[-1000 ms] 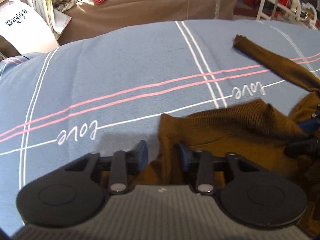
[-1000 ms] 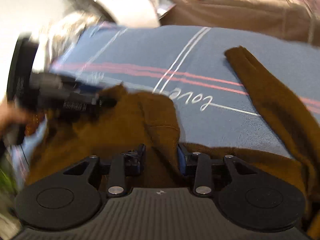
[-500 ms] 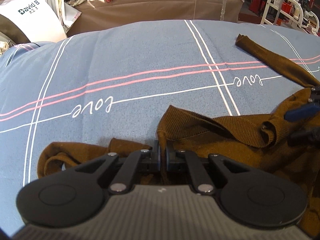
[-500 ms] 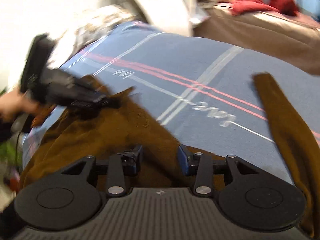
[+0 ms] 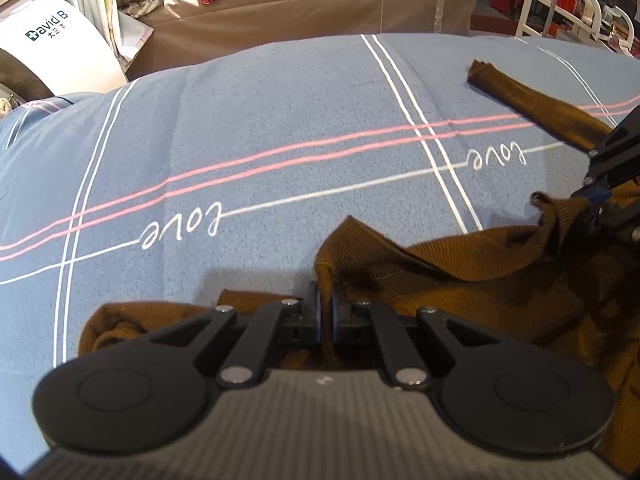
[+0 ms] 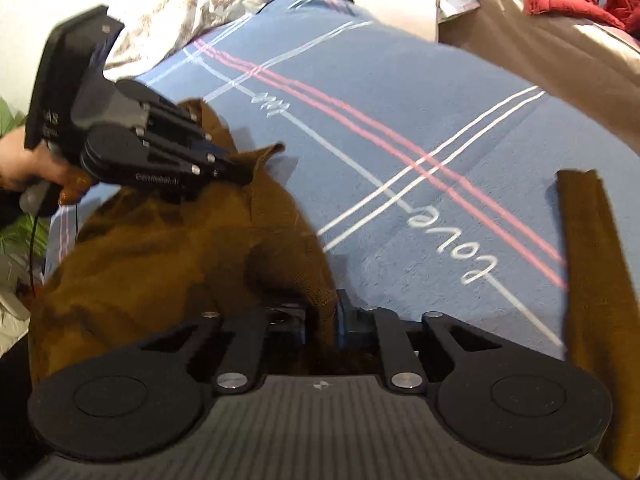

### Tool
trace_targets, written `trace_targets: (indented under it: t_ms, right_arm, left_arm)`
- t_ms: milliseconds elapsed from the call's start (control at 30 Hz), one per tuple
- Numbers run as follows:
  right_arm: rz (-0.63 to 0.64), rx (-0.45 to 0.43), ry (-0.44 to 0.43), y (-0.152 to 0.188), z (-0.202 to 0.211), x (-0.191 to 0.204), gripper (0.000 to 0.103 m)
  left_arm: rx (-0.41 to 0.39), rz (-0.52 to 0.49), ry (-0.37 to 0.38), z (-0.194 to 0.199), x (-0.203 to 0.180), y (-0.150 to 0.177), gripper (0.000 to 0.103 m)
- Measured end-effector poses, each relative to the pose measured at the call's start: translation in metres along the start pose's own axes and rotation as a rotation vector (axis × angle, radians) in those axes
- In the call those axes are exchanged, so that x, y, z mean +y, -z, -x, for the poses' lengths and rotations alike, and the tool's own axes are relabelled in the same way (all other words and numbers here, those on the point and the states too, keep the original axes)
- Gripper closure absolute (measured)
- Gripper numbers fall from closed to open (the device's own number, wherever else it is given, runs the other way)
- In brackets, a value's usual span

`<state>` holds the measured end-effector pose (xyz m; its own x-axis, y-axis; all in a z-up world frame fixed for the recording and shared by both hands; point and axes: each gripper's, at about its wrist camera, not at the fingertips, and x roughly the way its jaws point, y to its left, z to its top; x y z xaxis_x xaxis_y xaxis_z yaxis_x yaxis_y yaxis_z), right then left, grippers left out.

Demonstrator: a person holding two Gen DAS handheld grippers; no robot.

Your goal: Fold small clothes

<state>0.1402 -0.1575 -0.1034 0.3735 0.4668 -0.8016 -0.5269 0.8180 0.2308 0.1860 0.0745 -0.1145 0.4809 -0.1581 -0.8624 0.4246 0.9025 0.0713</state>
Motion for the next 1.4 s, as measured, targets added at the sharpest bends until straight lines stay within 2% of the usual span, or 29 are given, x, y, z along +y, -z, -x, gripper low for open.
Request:
trace_targets:
  t_ms: [100,200,267,333,400,467,533,567,600,633,667,700,733,767,833,900,933,967,1033,1167,1233,1333,1367,1400]
  right_arm:
    - [0.0,-0.031,0.09,-0.006,0.012,-0.011,0.089]
    - [-0.118,-0.051,0.159,-0.017,0.011,-0.043,0.09]
    - [-0.155,-0.052,0.266,-0.026,0.002,-0.057,0.09]
    - [-0.209,-0.06,0.376,-0.036,-0.004,-0.073,0.09]
    - [-0.257,-0.113,0.443,-0.043,-0.004,-0.083,0.09]
    - [-0.229,-0.147,0.442,-0.045,-0.011,-0.082,0.09]
    - [-0.173,-0.131,0.505,-0.044,-0.022,-0.079,0.087]
    - [-0.155,-0.125,0.528,-0.043,-0.029,-0.078,0.072]
    - [-0.147,-0.122,0.541,-0.041,-0.032,-0.08,0.061]
    - [-0.151,-0.129,0.572,-0.038,-0.029,-0.083,0.035]
    - [-0.162,-0.149,0.607,-0.037,-0.022,-0.086,0.01]
    - [-0.178,-0.18,0.634,-0.034,-0.015,-0.085,0.007]
    - [-0.198,-0.233,0.643,-0.029,-0.003,-0.083,0.007]
    - [-0.216,-0.284,0.635,-0.023,0.01,-0.083,0.007]
    - [-0.262,-0.325,0.63,-0.012,0.031,-0.091,0.011]
    - [-0.316,-0.285,0.668,-0.002,0.045,-0.103,0.02]
    - [-0.352,-0.246,0.673,0.003,0.049,-0.11,0.035]
    - [-0.396,-0.195,0.633,0.008,0.049,-0.117,0.045]
    - [-0.459,-0.166,0.509,0.021,0.052,-0.124,0.048]
    - [-0.511,-0.145,0.408,0.036,0.046,-0.118,0.046]
    - [-0.498,-0.155,0.385,0.038,0.043,-0.109,0.046]
    - [-0.465,-0.136,0.395,0.035,0.039,-0.096,0.049]
    - [-0.459,-0.138,0.383,0.034,0.04,-0.093,0.058]
    - [-0.455,-0.148,0.369,0.034,0.042,-0.09,0.061]
  left_arm:
    - [-0.017,-0.01,-0.012,-0.009,0.001,-0.023,0.098]
    - [-0.045,-0.044,-0.031,-0.024,-0.006,-0.062,0.098]
    - [-0.082,-0.118,-0.089,-0.034,-0.018,-0.092,0.098]
    - [-0.117,-0.177,-0.181,-0.043,-0.027,-0.118,0.099]
    - [-0.148,-0.198,-0.247,-0.05,-0.032,-0.14,0.099]
    - [-0.114,-0.201,-0.267,-0.066,-0.035,-0.156,0.099]
    - [-0.086,-0.17,-0.277,-0.079,-0.03,-0.16,0.099]
    - [-0.078,-0.149,-0.285,-0.083,-0.026,-0.158,0.096]
    - [-0.075,-0.126,-0.289,-0.084,-0.022,-0.155,0.094]
    - [-0.077,-0.103,-0.287,-0.083,-0.017,-0.15,0.089]
    - [-0.082,-0.08,-0.283,-0.078,-0.011,-0.143,0.078]
    - [-0.089,-0.056,-0.283,-0.072,-0.007,-0.135,0.071]
    - [-0.105,-0.024,-0.279,-0.062,-0.001,-0.124,0.054]
    - [-0.128,0.003,-0.257,-0.05,0.002,-0.113,0.049]
    - [-0.16,0.056,-0.172,-0.027,0.003,-0.09,0.049]
    - [-0.154,0.082,-0.073,-0.009,-0.007,-0.067,0.049]
    - [-0.149,0.087,-0.037,-0.001,-0.015,-0.056,0.048]
    - [-0.145,0.088,-0.004,0.006,-0.025,-0.043,0.048]
    - [-0.126,0.076,0.048,0.014,-0.046,-0.024,0.048]
    - [-0.064,0.017,0.123,0.016,-0.094,0.009,0.047]
    - [-0.03,0.02,0.158,0.016,-0.11,0.019,0.047]
    - [-0.026,0.029,0.202,0.027,-0.134,0.031,0.047]
    - [-0.03,0.027,0.21,0.031,-0.139,0.033,0.047]
    - [-0.032,0.023,0.214,0.035,-0.145,0.035,0.046]
